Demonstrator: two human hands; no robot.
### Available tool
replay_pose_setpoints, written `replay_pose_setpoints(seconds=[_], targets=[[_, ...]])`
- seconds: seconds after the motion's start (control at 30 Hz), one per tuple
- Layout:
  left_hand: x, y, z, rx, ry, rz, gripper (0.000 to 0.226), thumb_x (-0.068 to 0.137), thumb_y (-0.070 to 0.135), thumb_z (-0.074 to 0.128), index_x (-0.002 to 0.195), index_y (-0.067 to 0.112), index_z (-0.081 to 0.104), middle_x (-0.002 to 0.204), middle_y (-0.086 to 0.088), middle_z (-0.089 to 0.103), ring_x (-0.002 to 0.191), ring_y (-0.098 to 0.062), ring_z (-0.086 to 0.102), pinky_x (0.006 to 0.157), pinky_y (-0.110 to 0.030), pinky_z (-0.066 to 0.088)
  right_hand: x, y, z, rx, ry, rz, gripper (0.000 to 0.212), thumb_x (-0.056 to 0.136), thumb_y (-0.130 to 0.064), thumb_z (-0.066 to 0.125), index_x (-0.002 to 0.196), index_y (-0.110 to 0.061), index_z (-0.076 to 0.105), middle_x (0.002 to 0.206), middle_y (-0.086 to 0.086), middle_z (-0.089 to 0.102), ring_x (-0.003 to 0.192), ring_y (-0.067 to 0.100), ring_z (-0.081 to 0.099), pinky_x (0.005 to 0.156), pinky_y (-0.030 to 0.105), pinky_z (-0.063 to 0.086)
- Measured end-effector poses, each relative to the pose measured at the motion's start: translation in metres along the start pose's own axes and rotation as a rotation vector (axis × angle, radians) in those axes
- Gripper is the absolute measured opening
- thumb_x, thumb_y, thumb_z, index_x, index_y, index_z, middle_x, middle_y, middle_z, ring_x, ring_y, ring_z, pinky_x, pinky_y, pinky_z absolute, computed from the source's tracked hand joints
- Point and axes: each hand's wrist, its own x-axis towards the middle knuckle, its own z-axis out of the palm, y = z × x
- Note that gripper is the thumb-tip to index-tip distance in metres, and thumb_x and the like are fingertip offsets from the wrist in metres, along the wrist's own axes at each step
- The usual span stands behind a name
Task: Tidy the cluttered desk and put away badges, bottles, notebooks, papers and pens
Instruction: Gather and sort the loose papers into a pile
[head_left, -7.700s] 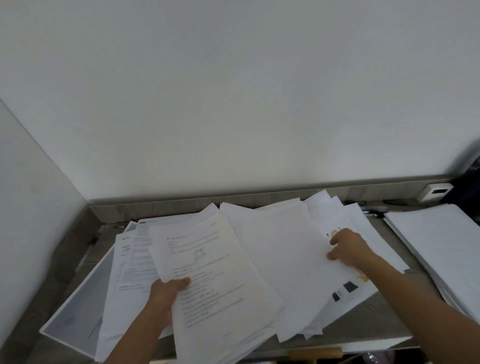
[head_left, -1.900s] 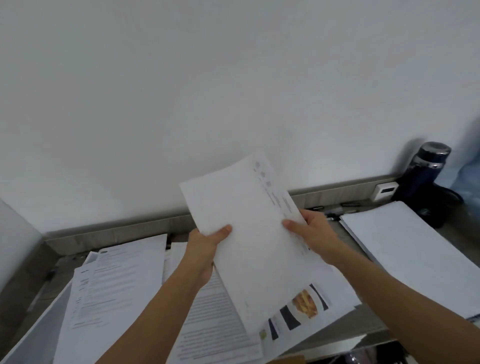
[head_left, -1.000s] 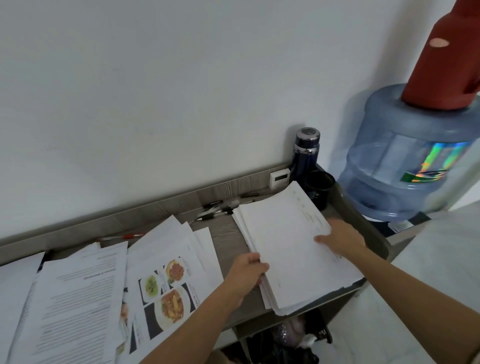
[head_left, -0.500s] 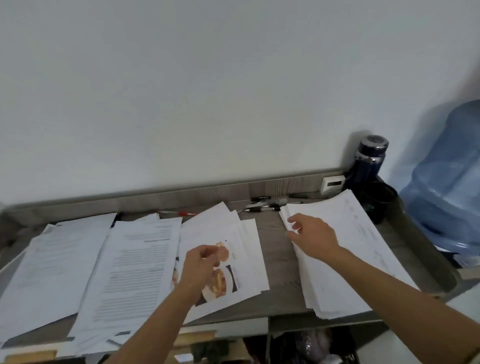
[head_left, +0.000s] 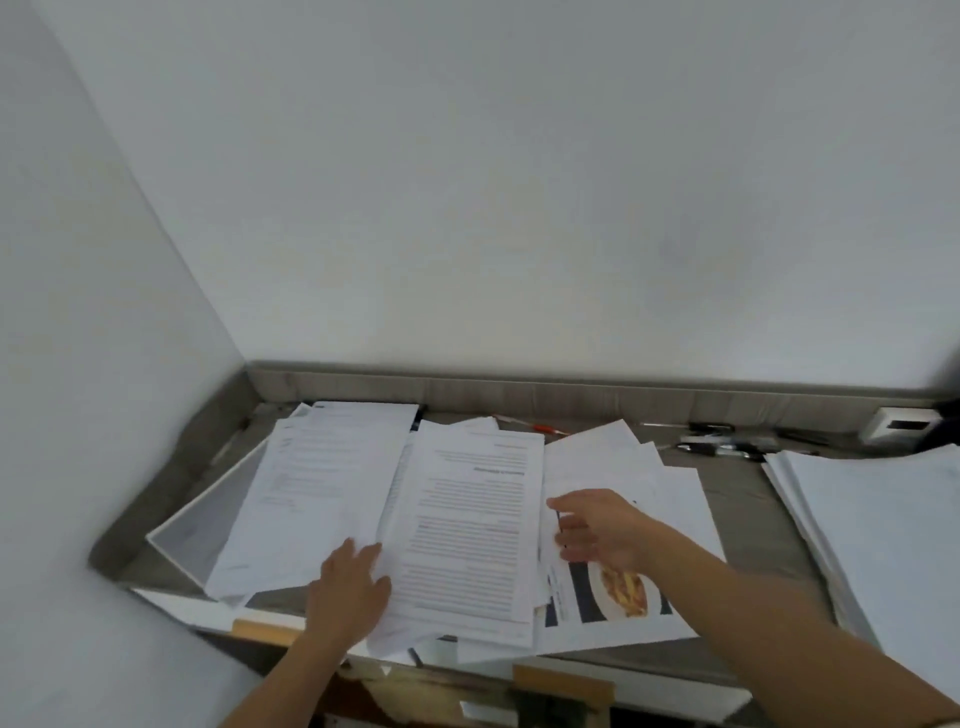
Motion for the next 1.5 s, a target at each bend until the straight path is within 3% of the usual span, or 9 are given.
replay_pose_setpoints(seconds=[0.23,0.43,0.57,0.63,0.73,0.9,1.07,1.3,1.5], targets=[[0.004,-0.020,-0.011,0.130,0.013,0.198,0.055,0.098,0.044,0.039,0.149,0.029,0.026,0.155,0.001,0.028,0.137,-0.021,0.030,0.109,-0.039,0.029,0.017,0.000,0.066,-0.131,0.093,-0.043,0.027,0.082,-0.020,0.077,0.106,-0.009,0.070,0.101,0.008,0.075,0.096,0.030,0.070,0.095,0.052,0.053],[0.034,-0.034,-0.024,-0.004,0.107,0.161,0.058,0.093,0.055,0.046,0.142,0.028,0.035,0.141,0.001,0.042,0.127,-0.019,0.040,0.103,-0.038,0.034,0.010,-0.007,0.069,-0.279,0.240,-0.140,0.015,0.095,-0.022,0.062,0.105,-0.011,0.057,0.101,0.003,0.063,0.078,0.011,0.059,0.059,0.022,0.046],[0.056,-0.037,-0.027,-0.053,0.103,0.149,0.060,0.089,0.058,0.051,0.138,0.025,0.041,0.143,-0.003,0.039,0.128,-0.023,0.039,0.104,-0.041,0.036,0.003,-0.024,0.044,-0.349,0.437,-0.254,0.018,0.095,-0.022,0.058,0.101,-0.009,0.069,0.090,0.005,0.071,0.081,0.022,0.068,0.081,0.041,0.058],[0.065,-0.038,-0.029,-0.078,0.098,0.124,0.063,0.087,0.060,0.053,0.138,0.026,0.041,0.148,-0.006,0.034,0.133,-0.027,0.035,0.106,-0.043,0.034,-0.005,-0.032,0.029,-0.279,0.493,-0.315,0.018,0.095,-0.017,0.058,0.101,-0.005,0.070,0.088,0.006,0.072,0.080,0.023,0.069,0.074,0.040,0.059],[0.075,-0.045,-0.036,-0.108,0.126,0.080,0.066,0.087,0.059,0.054,0.141,0.023,0.040,0.152,-0.009,0.030,0.136,-0.029,0.032,0.109,-0.044,0.031,-0.015,-0.044,0.011,-0.112,0.483,-0.344,0.014,0.097,-0.014,0.057,0.106,-0.007,0.065,0.090,0.005,0.070,0.081,0.021,0.069,0.067,0.032,0.055],[0.076,-0.037,-0.034,-0.161,0.142,0.195,0.054,0.091,0.049,0.055,0.137,0.023,0.046,0.145,-0.004,0.042,0.129,-0.024,0.042,0.104,-0.037,0.035,0.000,-0.034,0.009,-0.060,0.431,-0.241,0.022,0.093,-0.012,0.064,0.113,-0.003,0.065,0.106,0.011,0.071,0.094,0.028,0.068,0.088,0.044,0.054],[0.064,-0.027,-0.014,0.090,0.033,0.249,0.059,0.097,0.051,0.039,0.149,0.028,0.027,0.160,-0.010,0.013,0.146,-0.029,0.014,0.116,-0.043,0.019,0.019,-0.010,0.043,-0.134,0.242,-0.099,0.027,0.092,-0.017,0.065,0.117,-0.006,0.064,0.110,0.011,0.071,0.096,0.029,0.069,0.092,0.046,0.055],[0.059,-0.031,-0.017,0.151,0.016,0.287,0.052,0.099,0.047,0.035,0.148,0.033,0.027,0.158,-0.009,0.019,0.145,-0.030,0.018,0.115,-0.044,0.022,0.023,-0.017,0.068,-0.059,-0.028,0.059,0.036,0.084,-0.014,0.075,0.118,-0.010,0.063,0.107,0.011,0.074,0.096,0.031,0.072,0.084,0.045,0.058],[0.064,-0.026,-0.036,-0.055,0.004,0.247,0.043,0.101,0.042,0.037,0.139,0.024,0.044,0.146,-0.005,0.041,0.130,-0.023,0.040,0.106,-0.038,0.033,-0.004,-0.050,0.071,-0.384,0.133,-0.273,0.009,0.089,-0.009,0.066,0.096,-0.014,0.065,0.104,0.005,0.071,0.081,0.012,0.066,0.070,0.024,0.054]])
